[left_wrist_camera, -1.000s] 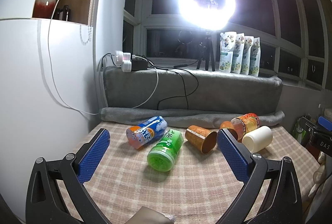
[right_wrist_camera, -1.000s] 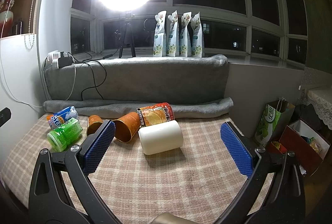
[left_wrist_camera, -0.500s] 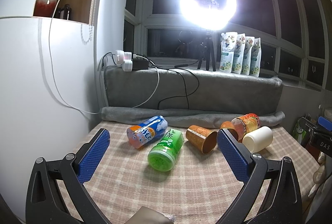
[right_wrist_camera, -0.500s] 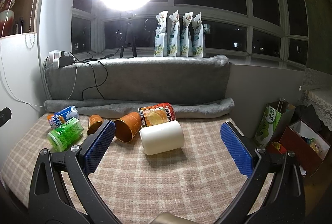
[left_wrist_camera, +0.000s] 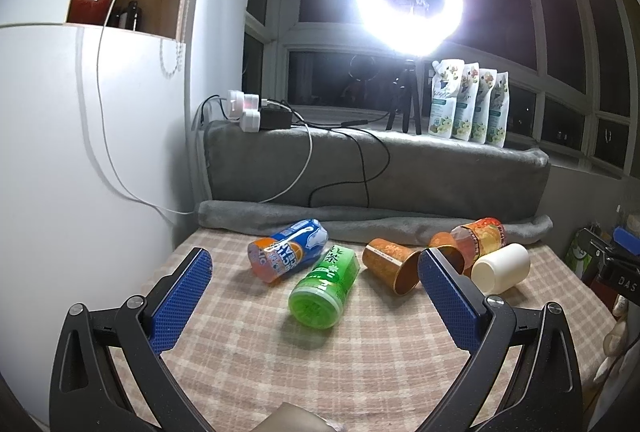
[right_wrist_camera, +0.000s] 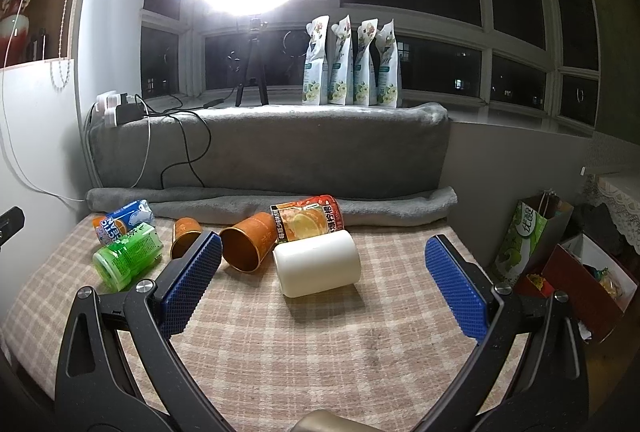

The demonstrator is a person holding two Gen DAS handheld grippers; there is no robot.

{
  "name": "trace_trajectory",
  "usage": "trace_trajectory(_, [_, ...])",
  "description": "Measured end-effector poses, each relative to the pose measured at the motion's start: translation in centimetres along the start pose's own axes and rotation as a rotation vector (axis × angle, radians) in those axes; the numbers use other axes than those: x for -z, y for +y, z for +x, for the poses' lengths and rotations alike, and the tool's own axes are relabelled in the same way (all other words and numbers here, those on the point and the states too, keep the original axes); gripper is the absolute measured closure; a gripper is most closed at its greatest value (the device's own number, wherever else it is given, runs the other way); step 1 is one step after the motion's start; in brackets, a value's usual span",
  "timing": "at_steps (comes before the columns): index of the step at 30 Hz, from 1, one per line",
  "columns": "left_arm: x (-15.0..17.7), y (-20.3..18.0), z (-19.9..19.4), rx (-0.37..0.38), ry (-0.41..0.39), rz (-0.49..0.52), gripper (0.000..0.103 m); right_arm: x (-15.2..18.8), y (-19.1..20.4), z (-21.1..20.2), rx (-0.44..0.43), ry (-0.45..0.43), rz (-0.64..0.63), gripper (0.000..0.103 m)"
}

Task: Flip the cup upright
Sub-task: 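Move the right gripper to the lying green tea bottle and close on it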

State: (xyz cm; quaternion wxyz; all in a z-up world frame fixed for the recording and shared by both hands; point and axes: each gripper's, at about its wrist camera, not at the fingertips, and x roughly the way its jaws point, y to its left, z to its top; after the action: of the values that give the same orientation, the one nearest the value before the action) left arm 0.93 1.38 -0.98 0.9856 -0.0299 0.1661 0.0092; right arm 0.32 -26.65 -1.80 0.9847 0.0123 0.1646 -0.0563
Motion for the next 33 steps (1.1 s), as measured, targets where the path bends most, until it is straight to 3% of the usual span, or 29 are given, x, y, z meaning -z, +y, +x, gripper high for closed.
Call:
trace_trajectory(9, [0.3,0.4,1.1,0.012,0.059,0.02,0.001,0.8,1.3,2.6,-0.081,0.078,-0.002,0.0])
trace_trajectory(17, [1.1,1.6,1.6,-0.009,0.103,0.011,0.001,0.4,4.9,6.3,-0.266,0.203,-0.004,0.0])
trace_trajectory(25, [2.2,3.4,1.7,-0.049,0.144,-0.013,0.001,0.7,9.9,11.2,-0.464,0.394,0.082,0.0])
trace_trajectory(30, [2.8,5.0,2.0,-0.076,0.172,-0.046,0.001,1.3,12.9,14.2,-0.543,0.513,0.145,0.0])
trace_trajectory(33, [3.3,5.8,2.2,-0.081,0.188,-0.064,0.001,1.8,14.8,16.0,-0.585,0.598,0.188,0.006])
